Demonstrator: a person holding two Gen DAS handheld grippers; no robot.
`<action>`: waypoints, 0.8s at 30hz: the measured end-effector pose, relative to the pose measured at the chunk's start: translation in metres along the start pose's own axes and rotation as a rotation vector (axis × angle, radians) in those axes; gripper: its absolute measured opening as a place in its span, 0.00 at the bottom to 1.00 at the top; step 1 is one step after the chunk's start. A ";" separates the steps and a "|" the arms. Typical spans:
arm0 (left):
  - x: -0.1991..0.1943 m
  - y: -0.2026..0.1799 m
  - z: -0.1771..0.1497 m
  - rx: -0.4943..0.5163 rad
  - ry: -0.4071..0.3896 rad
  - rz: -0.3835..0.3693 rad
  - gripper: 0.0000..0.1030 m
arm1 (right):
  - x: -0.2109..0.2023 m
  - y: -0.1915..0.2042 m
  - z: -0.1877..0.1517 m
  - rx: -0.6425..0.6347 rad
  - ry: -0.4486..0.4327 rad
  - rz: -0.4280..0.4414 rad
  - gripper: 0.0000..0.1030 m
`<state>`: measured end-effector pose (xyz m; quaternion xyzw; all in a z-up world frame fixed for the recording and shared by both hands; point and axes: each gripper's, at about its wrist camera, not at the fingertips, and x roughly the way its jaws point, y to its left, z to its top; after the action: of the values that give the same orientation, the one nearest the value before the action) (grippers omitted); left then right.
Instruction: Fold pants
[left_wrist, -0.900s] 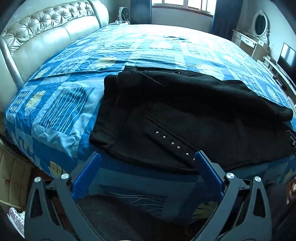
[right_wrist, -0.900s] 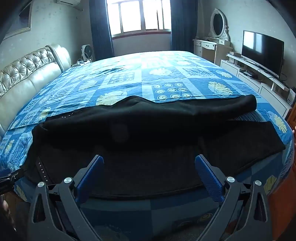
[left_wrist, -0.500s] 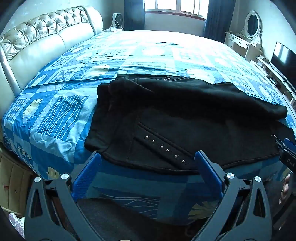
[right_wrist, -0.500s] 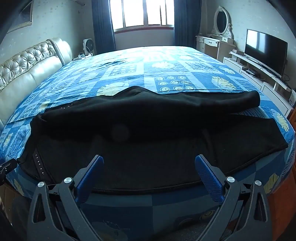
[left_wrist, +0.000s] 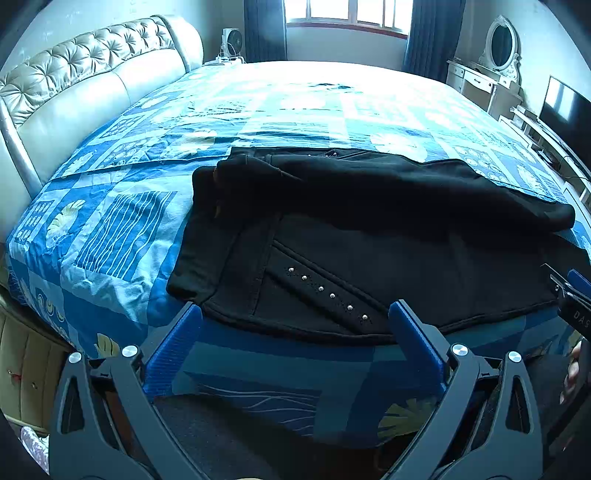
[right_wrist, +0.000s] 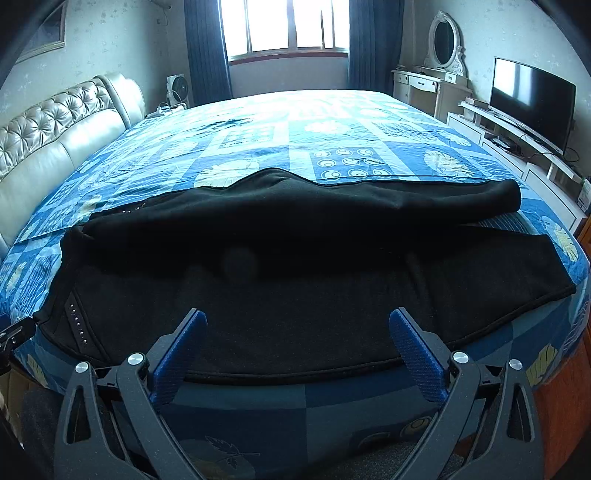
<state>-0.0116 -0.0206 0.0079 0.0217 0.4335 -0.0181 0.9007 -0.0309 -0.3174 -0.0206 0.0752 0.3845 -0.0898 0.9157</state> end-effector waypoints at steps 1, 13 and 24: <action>0.000 0.000 0.000 -0.001 0.002 0.004 0.98 | 0.000 0.000 0.000 -0.001 0.000 0.001 0.96; 0.002 0.002 -0.002 -0.007 0.005 0.016 0.98 | 0.003 0.004 -0.003 -0.014 0.007 0.002 0.96; 0.003 0.002 -0.003 -0.005 0.006 0.017 0.98 | 0.003 0.005 -0.004 -0.013 0.008 0.001 0.96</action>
<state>-0.0121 -0.0180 0.0036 0.0233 0.4360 -0.0096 0.8996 -0.0302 -0.3118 -0.0254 0.0696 0.3886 -0.0863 0.9147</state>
